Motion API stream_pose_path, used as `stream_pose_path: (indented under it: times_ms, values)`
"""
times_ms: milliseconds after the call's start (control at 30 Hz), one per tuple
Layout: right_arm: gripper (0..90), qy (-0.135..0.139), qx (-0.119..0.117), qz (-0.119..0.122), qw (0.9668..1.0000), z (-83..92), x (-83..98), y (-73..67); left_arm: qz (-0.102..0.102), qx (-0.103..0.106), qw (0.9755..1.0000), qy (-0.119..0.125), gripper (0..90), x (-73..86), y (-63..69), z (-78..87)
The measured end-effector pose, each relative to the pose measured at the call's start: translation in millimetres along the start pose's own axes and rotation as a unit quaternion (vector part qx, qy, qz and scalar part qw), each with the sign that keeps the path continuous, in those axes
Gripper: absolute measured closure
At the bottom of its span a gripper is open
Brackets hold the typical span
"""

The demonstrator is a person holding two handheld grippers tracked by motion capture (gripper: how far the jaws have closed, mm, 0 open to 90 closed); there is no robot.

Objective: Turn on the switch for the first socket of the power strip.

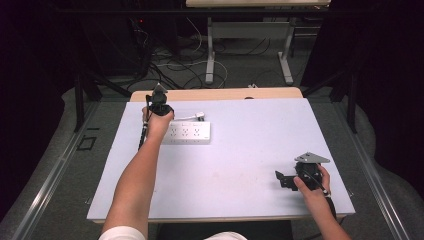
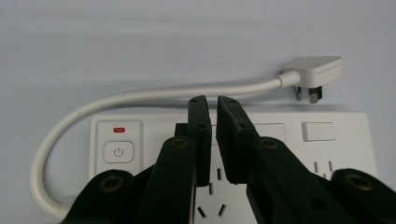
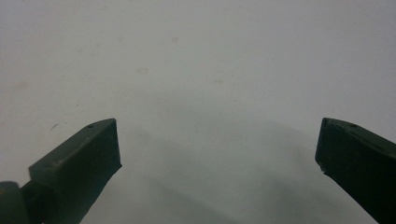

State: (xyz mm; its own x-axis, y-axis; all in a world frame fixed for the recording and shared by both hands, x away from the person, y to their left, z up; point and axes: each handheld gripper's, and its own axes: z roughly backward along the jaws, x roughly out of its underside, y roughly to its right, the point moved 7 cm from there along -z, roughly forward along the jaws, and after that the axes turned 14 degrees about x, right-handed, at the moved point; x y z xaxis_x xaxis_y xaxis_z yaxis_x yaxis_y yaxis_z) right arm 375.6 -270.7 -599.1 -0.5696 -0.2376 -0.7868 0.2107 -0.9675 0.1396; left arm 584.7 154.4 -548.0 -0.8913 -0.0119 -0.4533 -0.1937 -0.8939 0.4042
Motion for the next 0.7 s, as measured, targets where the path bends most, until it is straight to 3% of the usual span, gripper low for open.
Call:
stream_pose_path:
  times_ms: [167, 700]
  values:
    - [0.0, 0.000, 0.000, 0.000, 1.0000, 0.1, 0.1, 0.1, 0.005, -0.010, 0.9999, -0.009, 85.5, 2.0, -4.5, -2.4]
    - [0.0, 0.000, 0.000, 0.000, 1.0000, 0.5, 0.1, 0.6, 0.017, -0.013, 0.9996, -0.020, 88.0, 5.9, -8.7, -13.0]
